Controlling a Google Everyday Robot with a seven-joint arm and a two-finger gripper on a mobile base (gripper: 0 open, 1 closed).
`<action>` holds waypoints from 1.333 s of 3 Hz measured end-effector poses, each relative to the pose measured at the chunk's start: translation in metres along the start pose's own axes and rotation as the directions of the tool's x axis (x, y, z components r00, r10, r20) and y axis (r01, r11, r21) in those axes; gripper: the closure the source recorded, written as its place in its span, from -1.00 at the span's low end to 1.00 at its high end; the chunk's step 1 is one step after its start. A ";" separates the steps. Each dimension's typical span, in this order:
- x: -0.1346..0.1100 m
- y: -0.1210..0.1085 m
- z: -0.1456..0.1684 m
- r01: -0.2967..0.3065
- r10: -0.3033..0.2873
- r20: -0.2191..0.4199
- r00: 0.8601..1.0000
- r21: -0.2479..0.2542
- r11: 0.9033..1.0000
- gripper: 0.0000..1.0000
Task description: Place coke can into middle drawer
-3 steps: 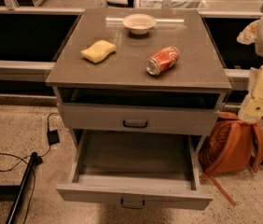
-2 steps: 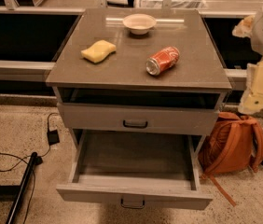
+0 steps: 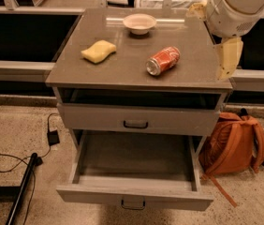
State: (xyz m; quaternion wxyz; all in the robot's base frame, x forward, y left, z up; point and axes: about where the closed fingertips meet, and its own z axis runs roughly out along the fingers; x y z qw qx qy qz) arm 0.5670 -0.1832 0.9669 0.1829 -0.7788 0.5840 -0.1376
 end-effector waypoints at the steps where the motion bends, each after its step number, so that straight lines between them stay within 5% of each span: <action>1: 0.000 0.004 -0.003 0.028 -0.028 -0.001 1.000 0.000 1.000 -1.00; 2: -0.003 0.003 -0.002 0.057 -0.057 -0.005 0.998 0.000 0.998 -1.00; 3: 0.000 -0.022 0.016 0.174 -0.175 0.019 0.984 0.028 0.984 -1.00; 4: -0.006 -0.055 0.066 0.417 -0.417 0.050 0.907 0.021 0.909 -1.00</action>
Offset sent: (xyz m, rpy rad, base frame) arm -0.0036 0.0045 -0.0003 -0.0646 -0.0176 0.1095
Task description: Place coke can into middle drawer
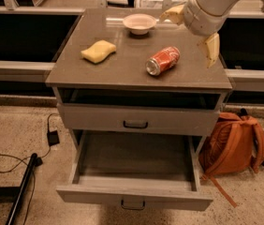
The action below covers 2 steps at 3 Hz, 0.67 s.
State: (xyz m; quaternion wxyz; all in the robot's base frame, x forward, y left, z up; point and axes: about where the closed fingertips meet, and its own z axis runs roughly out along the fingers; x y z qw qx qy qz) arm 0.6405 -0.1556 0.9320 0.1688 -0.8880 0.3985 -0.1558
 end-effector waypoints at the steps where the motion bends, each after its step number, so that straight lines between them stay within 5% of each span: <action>1: 0.003 -0.014 0.040 0.166 -0.165 0.019 0.986 -0.064 0.984 -1.00; 2: 0.002 -0.024 0.083 0.269 -0.271 0.012 0.963 -0.163 0.949 -0.96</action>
Offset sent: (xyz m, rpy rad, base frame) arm 0.0686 0.0350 -0.0835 -0.3139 0.0933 0.2743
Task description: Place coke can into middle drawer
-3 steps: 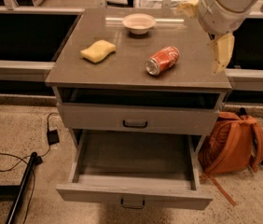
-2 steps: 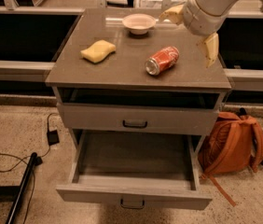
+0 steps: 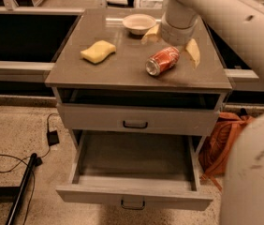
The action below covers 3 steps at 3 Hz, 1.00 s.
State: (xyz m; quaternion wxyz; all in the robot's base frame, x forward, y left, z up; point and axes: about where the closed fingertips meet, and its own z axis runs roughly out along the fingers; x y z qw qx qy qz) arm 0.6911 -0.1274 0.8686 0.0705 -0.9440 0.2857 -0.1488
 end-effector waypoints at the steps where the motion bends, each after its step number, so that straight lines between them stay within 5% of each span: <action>1: -0.001 -0.010 0.019 0.025 -0.026 -0.016 1.000 -0.065 0.998 -0.52; 2: -0.010 -0.006 0.043 0.025 -0.028 -0.014 1.000 -0.158 0.987 0.11; 3: -0.021 -0.006 0.049 0.022 -0.023 -0.001 1.000 -0.196 0.980 0.57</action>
Offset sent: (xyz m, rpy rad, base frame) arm 0.0073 0.0089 -0.0574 -0.2086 0.1122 -0.0393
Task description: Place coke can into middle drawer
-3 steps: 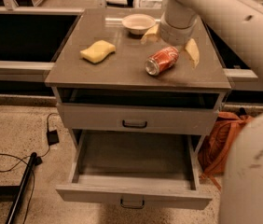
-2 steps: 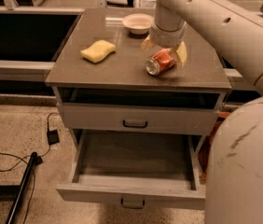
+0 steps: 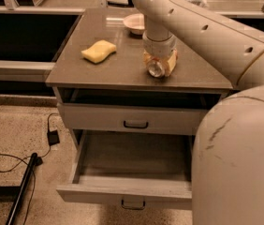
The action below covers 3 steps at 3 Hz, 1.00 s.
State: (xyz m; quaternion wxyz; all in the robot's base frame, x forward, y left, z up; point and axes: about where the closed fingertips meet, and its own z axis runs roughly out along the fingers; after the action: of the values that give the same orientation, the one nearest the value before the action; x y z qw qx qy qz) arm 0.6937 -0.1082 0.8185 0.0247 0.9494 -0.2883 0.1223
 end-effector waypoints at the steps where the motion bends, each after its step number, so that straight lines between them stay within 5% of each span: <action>1: -0.010 0.004 -0.034 -0.070 0.069 0.034 0.997 0.056 0.996 0.99; 2: -0.022 0.026 -0.084 -0.189 0.173 0.110 0.979 0.153 0.970 1.00; 3: -0.039 0.070 -0.107 -0.293 0.236 0.241 0.941 0.238 0.926 1.00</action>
Offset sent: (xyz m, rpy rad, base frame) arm -0.0976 -0.0159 0.1419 0.4181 -0.0408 -0.2545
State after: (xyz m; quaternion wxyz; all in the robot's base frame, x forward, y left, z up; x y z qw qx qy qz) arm 0.6005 -0.1324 0.9109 -0.1523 0.9034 -0.3959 0.0630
